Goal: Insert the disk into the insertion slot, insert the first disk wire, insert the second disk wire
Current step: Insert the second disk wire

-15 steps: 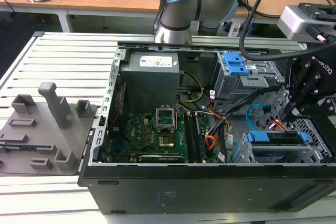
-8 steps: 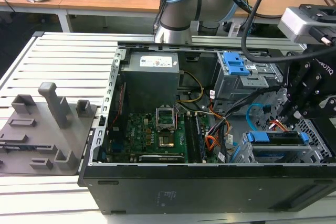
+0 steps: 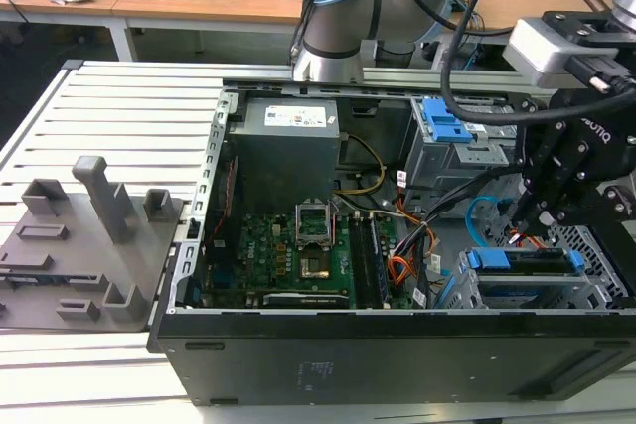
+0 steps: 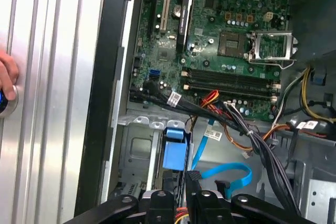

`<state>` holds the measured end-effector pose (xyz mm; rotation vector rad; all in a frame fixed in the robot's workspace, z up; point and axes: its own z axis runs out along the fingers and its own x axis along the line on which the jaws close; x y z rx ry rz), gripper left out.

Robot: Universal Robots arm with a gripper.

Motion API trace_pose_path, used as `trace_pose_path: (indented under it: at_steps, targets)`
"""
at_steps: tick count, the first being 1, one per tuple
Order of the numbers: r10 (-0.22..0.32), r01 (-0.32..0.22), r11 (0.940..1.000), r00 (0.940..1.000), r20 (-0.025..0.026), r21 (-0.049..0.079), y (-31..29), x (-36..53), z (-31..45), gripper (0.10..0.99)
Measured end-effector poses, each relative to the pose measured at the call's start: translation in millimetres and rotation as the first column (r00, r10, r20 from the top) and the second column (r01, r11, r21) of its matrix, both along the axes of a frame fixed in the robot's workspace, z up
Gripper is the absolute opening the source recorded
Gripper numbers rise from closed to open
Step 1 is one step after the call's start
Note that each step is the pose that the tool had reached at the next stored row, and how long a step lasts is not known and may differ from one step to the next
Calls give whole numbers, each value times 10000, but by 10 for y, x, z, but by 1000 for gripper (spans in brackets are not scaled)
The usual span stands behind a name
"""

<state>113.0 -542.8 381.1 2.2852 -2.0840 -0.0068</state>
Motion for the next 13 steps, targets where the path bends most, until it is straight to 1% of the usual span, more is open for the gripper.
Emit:
trace_pose_path:
  at_steps: [1, 2, 4, 6, 7, 9, 10, 11, 13]
  targets:
    - [-1, 1, 10000, 10000, 1, 0, 0, -50, 0, 239]
    - [-1, 1, 10000, 10000, 1, 1, 1, -70, -1, 239]
    - [3, -3, 10000, 10000, 1, 1, 17, -71, -1, 239]
    - [24, -24, 10000, 10000, 1, 1, 96, -72, -2, 239]
    - [48, -48, 10000, 10000, 1, 3, 171, -72, -4, 239]
    - [78, -78, 10000, 10000, 1, 2, 265, -71, -7, 239]
    - [121, -121, 9999, 9999, 1, 1, 333, -53, -22, 239]
    - [159, -159, 9999, 9999, 1, 1, 385, -12, -46, 239]
    - [196, -196, 9998, 9998, -1, -96, 406, 26, -81, 239]
